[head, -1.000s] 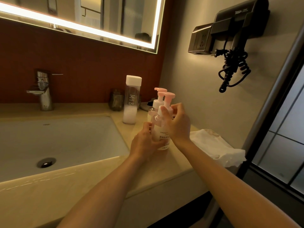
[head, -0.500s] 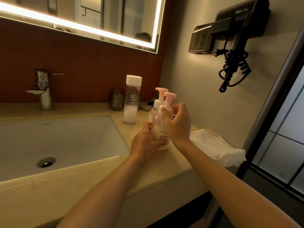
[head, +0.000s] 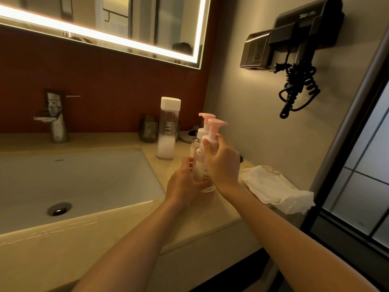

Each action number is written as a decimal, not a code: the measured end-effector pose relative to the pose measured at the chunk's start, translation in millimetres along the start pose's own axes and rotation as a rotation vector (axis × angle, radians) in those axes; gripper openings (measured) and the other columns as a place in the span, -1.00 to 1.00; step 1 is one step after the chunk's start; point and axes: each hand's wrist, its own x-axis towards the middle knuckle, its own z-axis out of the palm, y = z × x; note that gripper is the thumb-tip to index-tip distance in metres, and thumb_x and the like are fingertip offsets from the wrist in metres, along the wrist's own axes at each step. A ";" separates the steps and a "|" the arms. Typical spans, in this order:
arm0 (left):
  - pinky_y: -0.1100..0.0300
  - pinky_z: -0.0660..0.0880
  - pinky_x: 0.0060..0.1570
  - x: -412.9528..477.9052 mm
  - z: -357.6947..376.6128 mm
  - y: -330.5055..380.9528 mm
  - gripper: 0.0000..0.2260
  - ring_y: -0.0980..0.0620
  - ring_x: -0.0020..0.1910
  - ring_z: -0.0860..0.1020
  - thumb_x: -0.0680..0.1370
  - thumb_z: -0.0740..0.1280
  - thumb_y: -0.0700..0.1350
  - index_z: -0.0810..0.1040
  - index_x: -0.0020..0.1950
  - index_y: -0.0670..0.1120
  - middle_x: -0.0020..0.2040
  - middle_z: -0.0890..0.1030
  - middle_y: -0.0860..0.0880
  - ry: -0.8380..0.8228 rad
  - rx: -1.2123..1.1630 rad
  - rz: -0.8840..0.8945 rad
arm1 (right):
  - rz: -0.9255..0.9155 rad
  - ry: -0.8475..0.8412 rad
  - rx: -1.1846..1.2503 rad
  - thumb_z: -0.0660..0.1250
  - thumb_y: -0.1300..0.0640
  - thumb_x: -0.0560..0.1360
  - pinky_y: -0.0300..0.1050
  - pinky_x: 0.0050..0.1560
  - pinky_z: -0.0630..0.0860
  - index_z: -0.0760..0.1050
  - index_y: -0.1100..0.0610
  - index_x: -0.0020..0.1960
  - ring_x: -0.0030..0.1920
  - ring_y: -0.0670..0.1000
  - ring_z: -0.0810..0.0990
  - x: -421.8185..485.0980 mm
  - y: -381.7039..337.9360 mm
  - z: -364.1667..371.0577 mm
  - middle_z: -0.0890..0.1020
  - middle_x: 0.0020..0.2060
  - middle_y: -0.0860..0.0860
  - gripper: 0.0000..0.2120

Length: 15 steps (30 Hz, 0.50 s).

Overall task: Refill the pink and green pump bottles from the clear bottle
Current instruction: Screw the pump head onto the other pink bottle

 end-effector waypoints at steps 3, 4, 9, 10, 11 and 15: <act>-0.05 0.55 0.00 -0.4 -0.6 0.6 -0.38 -0.04 0.05 0.55 0.29 0.52 0.10 0.32 0.22 -0.03 0.13 0.55 -0.02 0.002 -0.015 0.000 | 0.015 0.004 -0.105 0.26 -0.27 0.42 -0.06 0.12 0.51 0.48 0.10 0.18 0.04 0.00 0.58 8.7 0.1 -8.3 0.62 0.09 0.02 -0.48; -0.06 0.55 -0.01 -0.4 -0.7 0.8 -0.38 -0.03 0.05 0.55 0.29 0.52 0.11 0.33 0.22 -0.03 0.13 0.56 -0.02 0.003 -0.018 0.001 | 0.037 -0.011 -0.117 0.29 -0.30 0.38 -0.05 0.13 0.51 0.44 0.10 0.19 0.05 0.00 0.57 12.0 -0.5 -9.9 0.60 0.10 0.02 -0.43; -0.04 0.56 -0.02 -0.7 -0.5 1.9 -0.38 0.00 0.05 0.55 0.29 0.52 0.11 0.32 0.22 -0.02 0.15 0.55 -0.01 -0.003 -0.030 0.002 | 0.111 -0.129 -0.200 0.21 -0.38 0.36 0.06 0.17 0.49 0.27 0.12 0.29 0.17 0.05 0.49 19.8 -2.1 -7.0 0.49 0.20 0.05 -0.28; -0.02 0.56 -0.02 -0.8 -0.2 2.2 -0.38 0.00 0.04 0.55 0.30 0.52 0.10 0.31 0.23 -0.02 0.15 0.55 -0.01 -0.005 -0.022 0.002 | 0.124 -0.157 -0.158 0.19 -0.36 0.40 0.08 0.17 0.49 0.25 0.11 0.32 0.19 0.06 0.48 17.1 -1.0 -4.3 0.47 0.24 0.05 -0.30; 0.00 0.56 -0.01 -0.8 -0.1 2.3 -0.38 0.00 0.04 0.55 0.31 0.51 0.09 0.30 0.23 -0.02 0.15 0.54 -0.01 -0.006 -0.011 0.004 | 0.128 -0.181 -0.068 0.17 -0.31 0.45 0.09 0.18 0.50 0.22 0.10 0.37 0.22 0.06 0.48 12.7 0.4 -1.4 0.45 0.27 0.05 -0.34; -0.01 0.56 -0.02 0.6 -0.4 0.8 -0.39 -0.02 0.02 0.55 0.31 0.52 0.08 0.31 0.23 -0.03 0.13 0.55 -0.02 0.008 0.005 0.010 | 0.125 -0.162 0.295 0.10 0.00 0.60 -0.09 0.16 0.51 0.21 0.09 0.44 0.22 0.02 0.50 -5.6 3.5 -1.1 0.47 0.30 0.04 -0.56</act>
